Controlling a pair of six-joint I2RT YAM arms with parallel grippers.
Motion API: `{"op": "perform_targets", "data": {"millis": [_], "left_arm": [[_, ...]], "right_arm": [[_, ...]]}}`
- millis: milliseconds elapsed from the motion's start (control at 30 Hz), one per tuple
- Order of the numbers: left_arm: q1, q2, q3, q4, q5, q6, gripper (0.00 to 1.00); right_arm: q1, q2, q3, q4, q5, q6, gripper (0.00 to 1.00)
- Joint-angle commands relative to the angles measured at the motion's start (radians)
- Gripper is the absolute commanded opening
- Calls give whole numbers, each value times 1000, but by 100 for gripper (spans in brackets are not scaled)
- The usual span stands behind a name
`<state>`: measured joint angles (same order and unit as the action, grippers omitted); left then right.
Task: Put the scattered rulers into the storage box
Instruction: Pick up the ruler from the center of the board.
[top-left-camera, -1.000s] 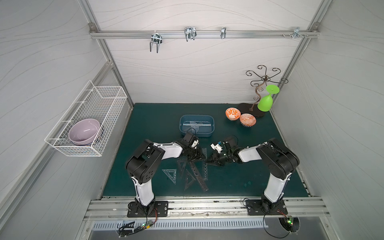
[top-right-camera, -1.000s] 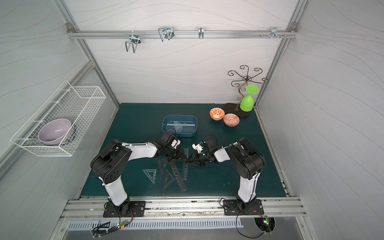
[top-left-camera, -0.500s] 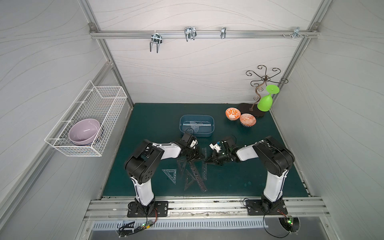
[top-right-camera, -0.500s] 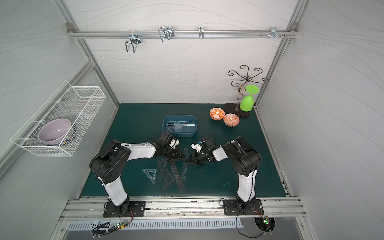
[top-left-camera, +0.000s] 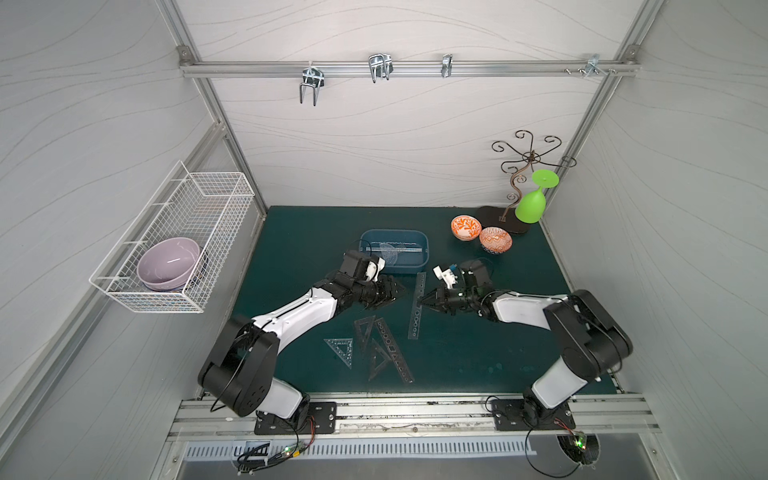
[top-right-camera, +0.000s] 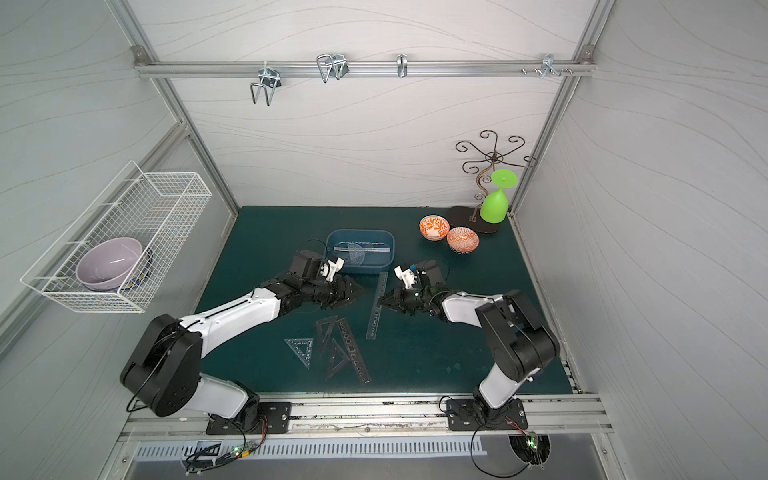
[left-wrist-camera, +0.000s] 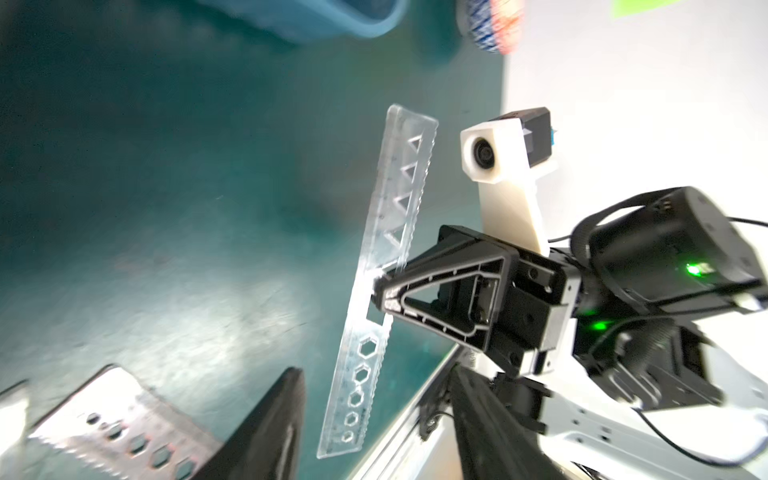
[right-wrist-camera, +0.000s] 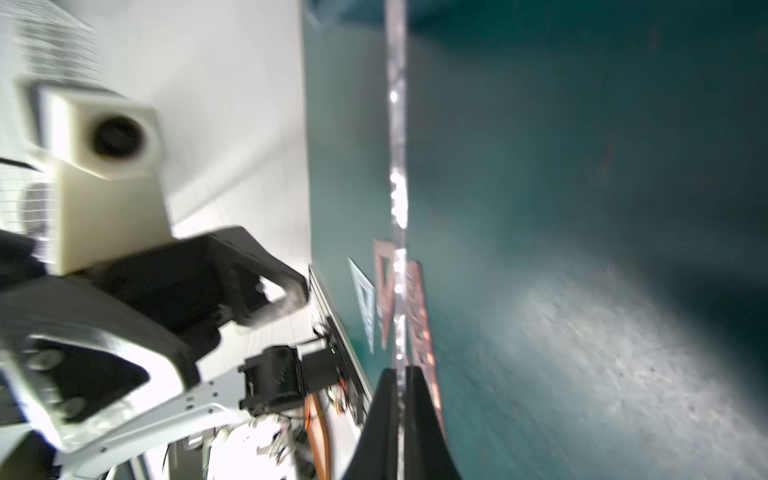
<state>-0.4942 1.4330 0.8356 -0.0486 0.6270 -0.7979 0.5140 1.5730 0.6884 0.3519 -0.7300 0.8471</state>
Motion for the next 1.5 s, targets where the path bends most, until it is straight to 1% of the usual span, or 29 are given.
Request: {"op": "perform_targets", "data": {"millis": [0, 133, 200, 367, 433, 533, 600, 667, 767, 967, 1067, 1200, 1267, 1333, 1367, 1433, 1467], "left_arm": [[4, -11, -33, 102, 80, -32, 63], [23, -14, -86, 233, 137, -107, 65], [23, -11, -105, 311, 172, -130, 67], [20, 21, -126, 455, 236, -191, 66], [19, 39, -139, 542, 254, -223, 66], [16, 70, -158, 648, 279, -274, 60], [10, 87, -169, 723, 294, -309, 53], [0, 95, -167, 752, 306, -319, 47], [-15, 92, -162, 748, 303, -306, 39], [-19, 81, -164, 753, 302, -304, 29], [-21, 75, -158, 737, 304, -299, 20], [-20, 63, -145, 670, 301, -269, 2], [-21, 50, -135, 617, 300, -242, 0], [-21, 30, -118, 542, 306, -196, 0], [-21, 24, -105, 497, 320, -169, 0], [-20, 12, -60, 363, 369, -97, 0], [-20, 6, -27, 283, 402, -49, 0]], "right_arm": [[-16, -88, 14, 1, 58, 18, 0], [-29, -174, 26, -3, 103, 36, 0], [-32, -195, 49, -12, 100, 40, 1], [-32, -201, 81, 11, 98, 65, 1], [-32, -194, 88, 32, 93, 79, 1], [-28, -180, 97, 49, 90, 89, 1], [-25, -171, 104, 50, 90, 83, 1], [-23, -168, 103, 54, 90, 82, 1], [-22, -161, 100, 60, 87, 84, 1], [-22, -162, 99, 62, 90, 83, 1], [-22, -160, 99, 64, 89, 81, 1], [-23, -166, 100, 46, 87, 70, 2], [-29, -172, 99, 32, 82, 55, 4], [-48, -176, 103, 25, 46, 29, 12], [-63, -174, 111, 14, 20, 6, 18], [-101, -160, 145, -65, -50, -72, 30], [-127, -152, 169, -114, -91, -112, 39]]}}
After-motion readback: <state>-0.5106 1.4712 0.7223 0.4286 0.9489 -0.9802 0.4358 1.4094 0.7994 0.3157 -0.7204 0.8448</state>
